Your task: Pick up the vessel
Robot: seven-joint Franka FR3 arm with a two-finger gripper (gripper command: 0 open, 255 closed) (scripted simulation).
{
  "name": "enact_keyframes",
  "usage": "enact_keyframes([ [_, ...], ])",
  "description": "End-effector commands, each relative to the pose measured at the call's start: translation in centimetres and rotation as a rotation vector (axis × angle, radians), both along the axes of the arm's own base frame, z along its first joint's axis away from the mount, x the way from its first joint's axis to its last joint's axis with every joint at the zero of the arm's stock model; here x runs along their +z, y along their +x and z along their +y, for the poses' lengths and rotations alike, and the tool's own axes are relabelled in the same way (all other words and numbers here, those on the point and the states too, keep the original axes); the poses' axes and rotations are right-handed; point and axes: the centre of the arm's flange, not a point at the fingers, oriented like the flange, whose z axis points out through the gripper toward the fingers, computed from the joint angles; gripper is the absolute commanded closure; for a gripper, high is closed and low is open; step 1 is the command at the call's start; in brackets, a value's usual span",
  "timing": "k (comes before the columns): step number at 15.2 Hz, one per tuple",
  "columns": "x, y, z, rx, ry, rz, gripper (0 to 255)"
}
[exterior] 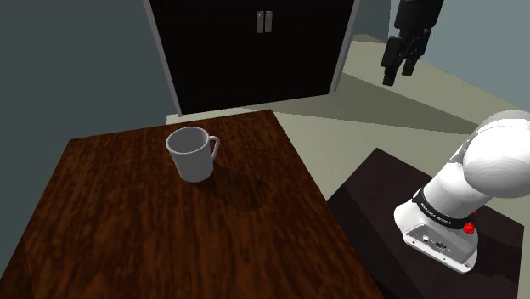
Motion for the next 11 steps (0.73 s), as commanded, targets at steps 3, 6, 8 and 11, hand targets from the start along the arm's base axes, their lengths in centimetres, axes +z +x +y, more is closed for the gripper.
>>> enact_keyframes([
  [3, -0.2, 1.1, 2.4, 0.005, -0.004, -0.006, 0],
  [6, -0.6, 2.8, 6.0, 0.013, -0.011, -0.016, 0],
  [8, -0.9, 3.9, 8.4, 0.018, -0.016, -0.023, 0],
  [11, -1.3, 5.6, 12.1, 0.026, -0.022, -0.032, 0],
])
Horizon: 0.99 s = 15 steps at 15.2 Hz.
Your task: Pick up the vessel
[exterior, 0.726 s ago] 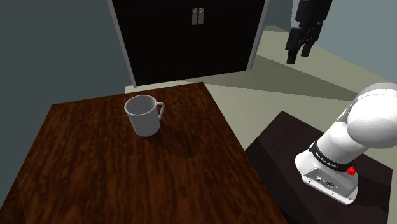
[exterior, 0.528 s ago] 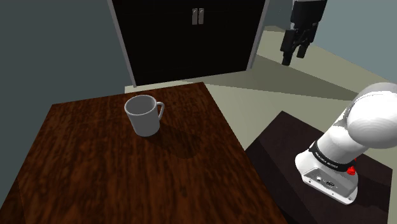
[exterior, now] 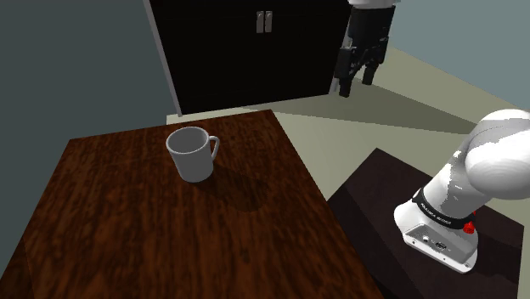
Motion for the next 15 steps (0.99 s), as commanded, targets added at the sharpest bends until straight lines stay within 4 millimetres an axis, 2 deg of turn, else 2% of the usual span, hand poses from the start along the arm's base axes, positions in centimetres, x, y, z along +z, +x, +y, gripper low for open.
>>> enact_keyframes([
  [1, -0.4, 1.3, 2.4, 0.005, -0.003, -0.007, 0],
  [15, -2.3, 8.6, 19.5, 0.041, -0.034, -0.052, 0],
])
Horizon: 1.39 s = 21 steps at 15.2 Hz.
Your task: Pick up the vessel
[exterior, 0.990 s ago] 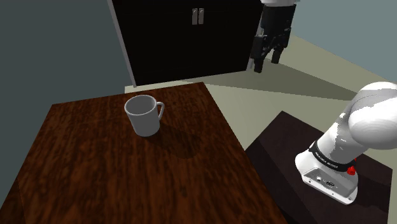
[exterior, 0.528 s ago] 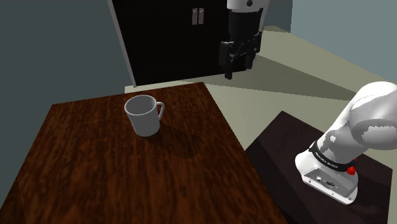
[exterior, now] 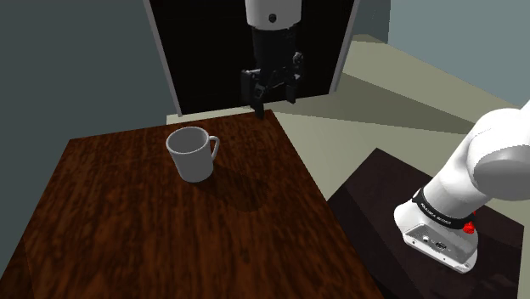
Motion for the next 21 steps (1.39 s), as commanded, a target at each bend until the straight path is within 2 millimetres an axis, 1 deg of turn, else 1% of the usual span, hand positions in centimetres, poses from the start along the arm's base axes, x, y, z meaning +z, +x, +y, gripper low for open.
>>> enact_keyframes([
  [1, -0.4, 1.0, 2.4, 0.004, -0.003, -0.007, 0],
  [16, -2.8, 8.2, 21.0, 0.042, -0.037, -0.055, 0],
  [17, -2.8, 8.4, 21.5, 0.044, -0.038, -0.057, 0],
  [21, -4.9, 8.4, 21.5, 0.044, -0.038, -0.057, 0],
])
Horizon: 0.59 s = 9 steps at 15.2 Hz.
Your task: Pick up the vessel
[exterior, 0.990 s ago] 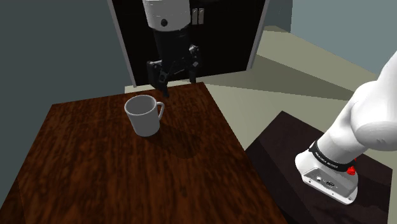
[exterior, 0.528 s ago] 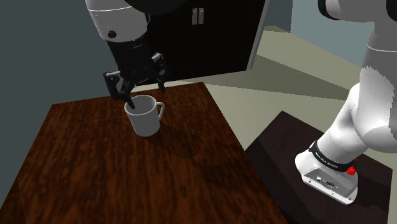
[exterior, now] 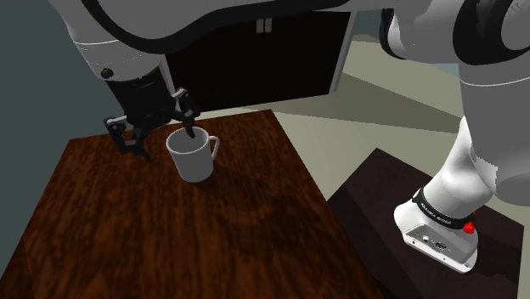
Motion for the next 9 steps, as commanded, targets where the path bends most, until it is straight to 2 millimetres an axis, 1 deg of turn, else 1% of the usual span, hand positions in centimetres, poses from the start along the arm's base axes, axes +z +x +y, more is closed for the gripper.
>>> enact_keyframes([
  [1, -1.0, 0.0, 0.1, 0.0, 0.0, -0.001, 0],
  [3, -2.0, 0.0, 0.1, 0.0, 0.0, -0.001, 0],
  [5, -2.3, 0.0, 0.1, 0.0, 0.0, -0.001, 0],
  [6, -2.3, 0.1, 0.2, 0.0, 0.0, -0.001, 255],
  [9, -2.3, 0.1, 0.2, 0.0, 0.0, -0.001, 255],
])
